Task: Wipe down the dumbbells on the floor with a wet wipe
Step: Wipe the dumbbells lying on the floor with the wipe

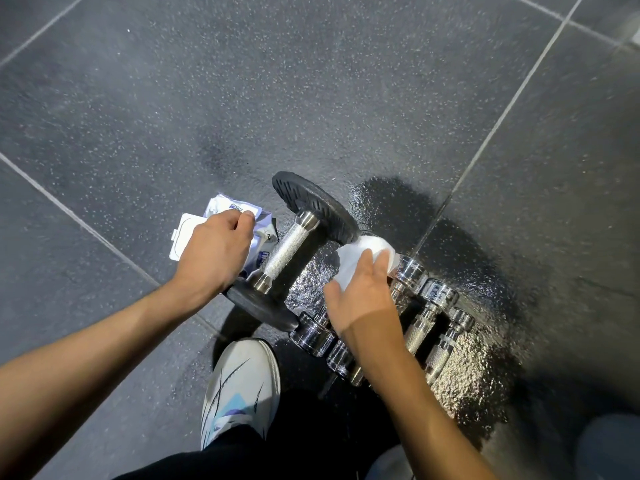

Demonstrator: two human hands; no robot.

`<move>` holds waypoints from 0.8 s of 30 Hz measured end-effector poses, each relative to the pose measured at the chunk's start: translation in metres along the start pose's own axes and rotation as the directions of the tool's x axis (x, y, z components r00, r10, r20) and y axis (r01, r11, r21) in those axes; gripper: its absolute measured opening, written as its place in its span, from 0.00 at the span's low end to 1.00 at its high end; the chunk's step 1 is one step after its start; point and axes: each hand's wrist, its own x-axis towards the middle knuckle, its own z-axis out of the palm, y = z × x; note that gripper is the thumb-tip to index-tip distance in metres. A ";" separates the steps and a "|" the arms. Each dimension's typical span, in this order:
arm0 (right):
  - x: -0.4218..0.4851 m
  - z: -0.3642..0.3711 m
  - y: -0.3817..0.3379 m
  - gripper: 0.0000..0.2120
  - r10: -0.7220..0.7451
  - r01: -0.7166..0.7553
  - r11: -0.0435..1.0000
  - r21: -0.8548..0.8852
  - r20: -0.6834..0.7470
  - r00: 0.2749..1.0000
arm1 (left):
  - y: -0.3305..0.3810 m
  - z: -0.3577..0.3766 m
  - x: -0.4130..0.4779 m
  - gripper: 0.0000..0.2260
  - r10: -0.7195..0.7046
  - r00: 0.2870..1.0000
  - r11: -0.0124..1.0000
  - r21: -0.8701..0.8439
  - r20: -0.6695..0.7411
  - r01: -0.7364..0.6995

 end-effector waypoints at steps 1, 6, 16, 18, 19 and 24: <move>-0.002 0.004 0.000 0.37 0.004 -0.004 1.000 0.025 0.006 1.000 | 0.000 0.000 0.000 0.20 0.001 1.000 1.000 0.003 -0.002 -0.001; -0.013 0.015 0.003 0.38 -0.022 0.024 0.997 0.077 -0.026 0.999 | 0.000 0.000 0.001 0.20 0.013 1.000 1.000 0.010 -0.007 -0.013; -0.010 0.032 0.010 0.37 -0.030 0.025 0.995 0.099 0.051 0.998 | 0.001 0.000 0.000 0.20 0.016 1.000 1.000 0.010 -0.008 -0.016; 0.000 0.028 0.011 0.35 0.003 -0.006 0.997 0.082 0.045 0.999 | 0.001 0.000 0.000 0.20 0.016 1.000 1.000 0.010 -0.006 -0.016; 0.005 0.025 0.012 0.34 0.010 -0.013 0.998 0.060 0.040 0.999 | 0.001 0.000 0.000 0.20 0.017 1.000 1.000 0.010 -0.005 -0.017; 0.007 0.024 0.020 0.29 -0.061 0.059 0.997 0.049 0.033 0.998 | 0.001 -0.001 0.000 0.20 0.018 1.000 1.000 0.002 -0.006 -0.018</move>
